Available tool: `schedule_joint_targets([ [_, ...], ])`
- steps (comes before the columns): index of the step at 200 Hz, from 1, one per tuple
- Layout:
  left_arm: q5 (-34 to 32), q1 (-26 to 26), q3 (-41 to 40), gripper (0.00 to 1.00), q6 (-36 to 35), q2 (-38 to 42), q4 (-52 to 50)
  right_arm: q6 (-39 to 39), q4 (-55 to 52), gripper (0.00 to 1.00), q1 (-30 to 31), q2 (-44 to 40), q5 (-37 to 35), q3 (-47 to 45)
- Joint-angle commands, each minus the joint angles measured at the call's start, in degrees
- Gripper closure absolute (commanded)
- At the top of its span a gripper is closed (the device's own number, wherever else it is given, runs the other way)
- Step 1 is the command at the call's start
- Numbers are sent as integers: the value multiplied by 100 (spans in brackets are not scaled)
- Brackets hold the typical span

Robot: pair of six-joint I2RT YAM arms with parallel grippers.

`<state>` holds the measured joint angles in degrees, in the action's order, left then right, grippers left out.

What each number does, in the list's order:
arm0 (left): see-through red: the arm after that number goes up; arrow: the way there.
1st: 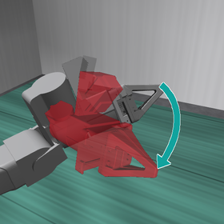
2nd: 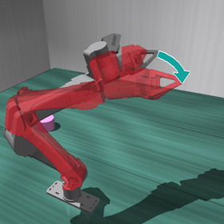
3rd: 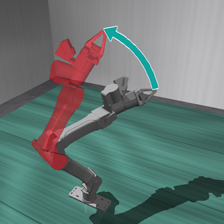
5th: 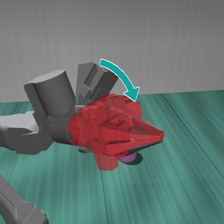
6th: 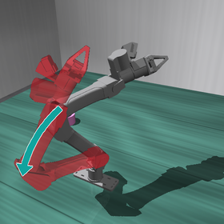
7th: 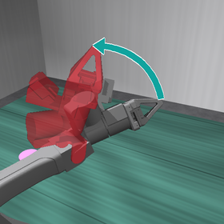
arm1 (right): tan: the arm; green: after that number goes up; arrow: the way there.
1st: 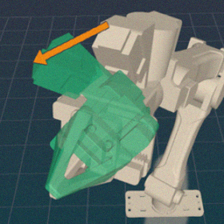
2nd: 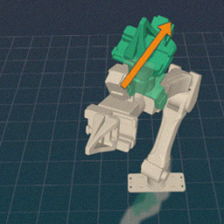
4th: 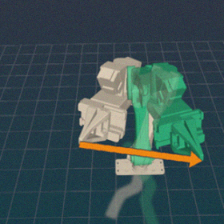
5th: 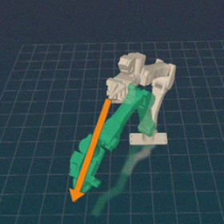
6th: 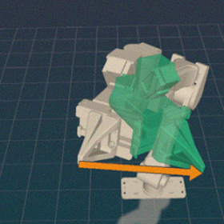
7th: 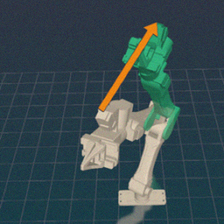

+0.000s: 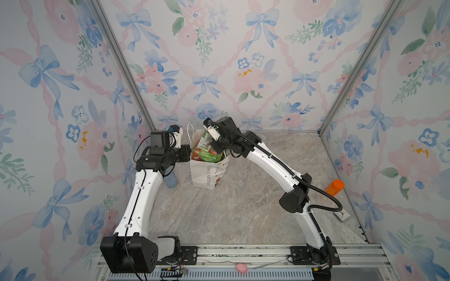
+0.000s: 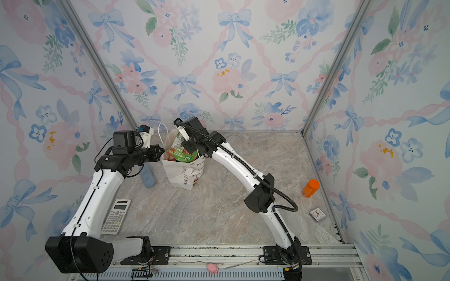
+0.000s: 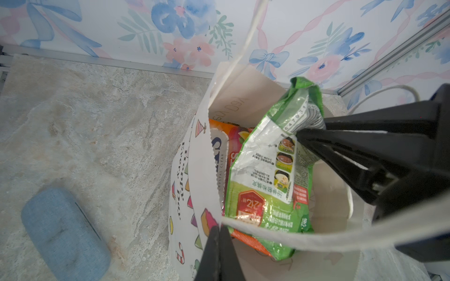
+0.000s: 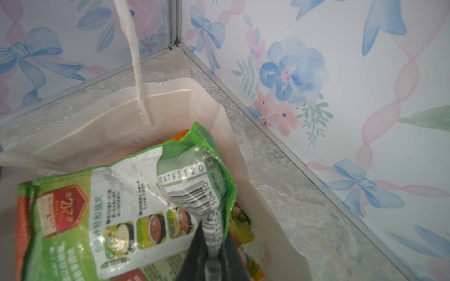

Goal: Place the snacks into the paper bag
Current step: Place the snack in the paper bag.

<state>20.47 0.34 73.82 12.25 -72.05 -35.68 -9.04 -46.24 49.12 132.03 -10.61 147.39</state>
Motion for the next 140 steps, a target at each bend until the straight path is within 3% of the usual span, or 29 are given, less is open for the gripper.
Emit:
schedule_joint_targets([
  [1, 117, -25, 26, 100, 32, 191, 206, -52, -165, 79, 34, 61, 32, 244],
  [18, 98, -26, 27, 100, 32, 200, 211, -2, -184, 53, 85, -15, 228, 249],
  [31, 90, -23, 27, 100, 30, 197, 206, 37, -142, 41, 118, -129, 281, 254],
  [80, 71, -26, 40, 100, 47, 201, 208, 471, 187, 31, 124, -773, 942, 77],
  [111, 71, -25, 78, 100, 67, 237, 209, 794, 765, 17, 130, -1306, 1409, -501],
  [140, 97, -26, 89, 100, 93, 261, 211, 989, 1044, 11, 133, -1649, 1747, -812],
])
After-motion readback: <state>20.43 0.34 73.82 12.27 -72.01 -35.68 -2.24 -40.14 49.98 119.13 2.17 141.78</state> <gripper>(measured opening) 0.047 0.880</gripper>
